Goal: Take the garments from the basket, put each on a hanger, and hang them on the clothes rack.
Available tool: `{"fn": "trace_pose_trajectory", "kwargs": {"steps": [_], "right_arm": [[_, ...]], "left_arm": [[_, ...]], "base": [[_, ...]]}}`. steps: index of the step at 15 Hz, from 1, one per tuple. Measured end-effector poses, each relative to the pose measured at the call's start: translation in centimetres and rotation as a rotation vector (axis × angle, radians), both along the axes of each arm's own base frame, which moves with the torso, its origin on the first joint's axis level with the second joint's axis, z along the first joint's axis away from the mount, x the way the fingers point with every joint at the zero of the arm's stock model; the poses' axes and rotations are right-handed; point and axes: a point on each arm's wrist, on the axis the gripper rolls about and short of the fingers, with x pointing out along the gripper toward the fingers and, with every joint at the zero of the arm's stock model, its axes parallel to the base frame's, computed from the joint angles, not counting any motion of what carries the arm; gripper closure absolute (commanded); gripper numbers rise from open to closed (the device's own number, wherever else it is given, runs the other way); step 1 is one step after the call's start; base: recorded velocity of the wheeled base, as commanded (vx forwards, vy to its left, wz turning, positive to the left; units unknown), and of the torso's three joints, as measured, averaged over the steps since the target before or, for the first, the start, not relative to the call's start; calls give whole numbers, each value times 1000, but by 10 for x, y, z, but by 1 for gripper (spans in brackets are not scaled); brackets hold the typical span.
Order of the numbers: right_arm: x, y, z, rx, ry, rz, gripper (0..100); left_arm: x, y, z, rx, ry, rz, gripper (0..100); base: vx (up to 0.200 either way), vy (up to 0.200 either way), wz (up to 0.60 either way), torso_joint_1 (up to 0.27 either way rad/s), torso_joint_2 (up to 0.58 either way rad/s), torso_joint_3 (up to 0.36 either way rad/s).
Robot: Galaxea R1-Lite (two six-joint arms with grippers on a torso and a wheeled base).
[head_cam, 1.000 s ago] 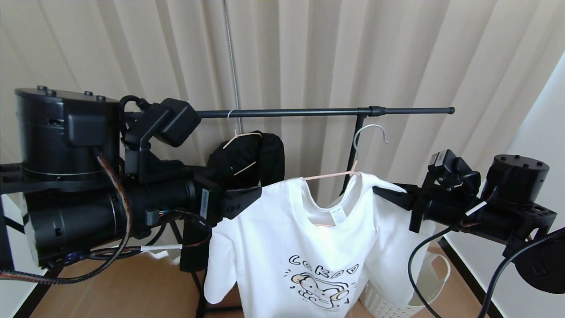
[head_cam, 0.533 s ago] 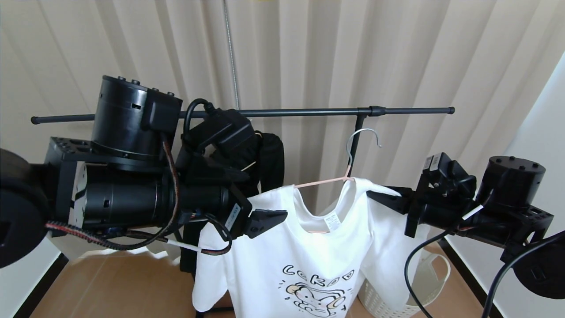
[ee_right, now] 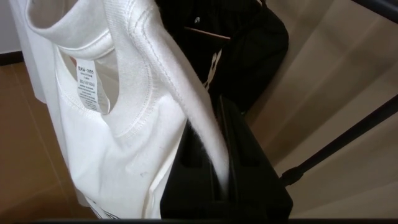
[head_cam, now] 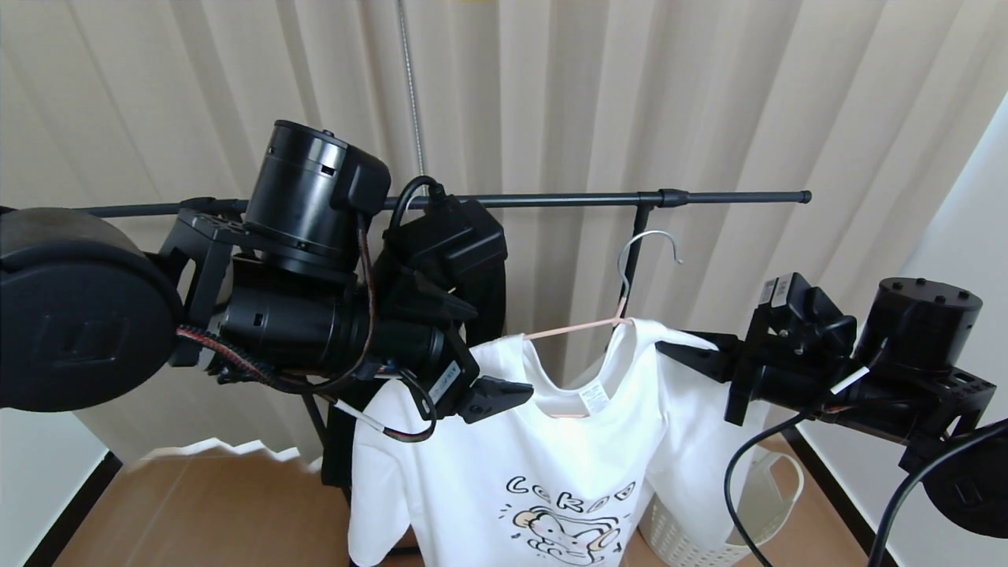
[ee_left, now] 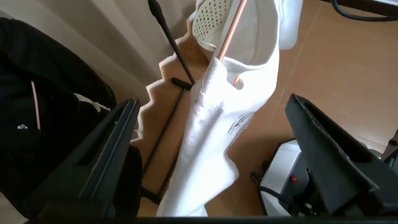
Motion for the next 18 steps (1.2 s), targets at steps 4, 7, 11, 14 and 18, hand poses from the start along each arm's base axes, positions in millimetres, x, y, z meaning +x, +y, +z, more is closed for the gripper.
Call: {"fn": "trace_pose_trajectory", "kwargs": {"steps": [4,7,11,14,18], "right_arm": [[-2,0,3,2,-10,0,100],[-6,1,6,5,-19,7,100],[-15,2,14,11,-44,20,100],[-19,3,18,14,-57,24,100],[-24,4,23,18,-74,32,100]], "left_arm": [[5,-4,-7,17,9,-5,0],[7,-5,-10,23,16,-4,0],[9,-7,-15,29,28,-4,0],[11,-8,-18,32,32,-2,0],[12,-8,-19,34,37,3,0]], "base": [[0,0,0,0,0,0],[0,0,0,0,0,0],[0,0,0,0,0,0],[0,0,0,0,0,0],[0,0,0,0,0,0]]}}
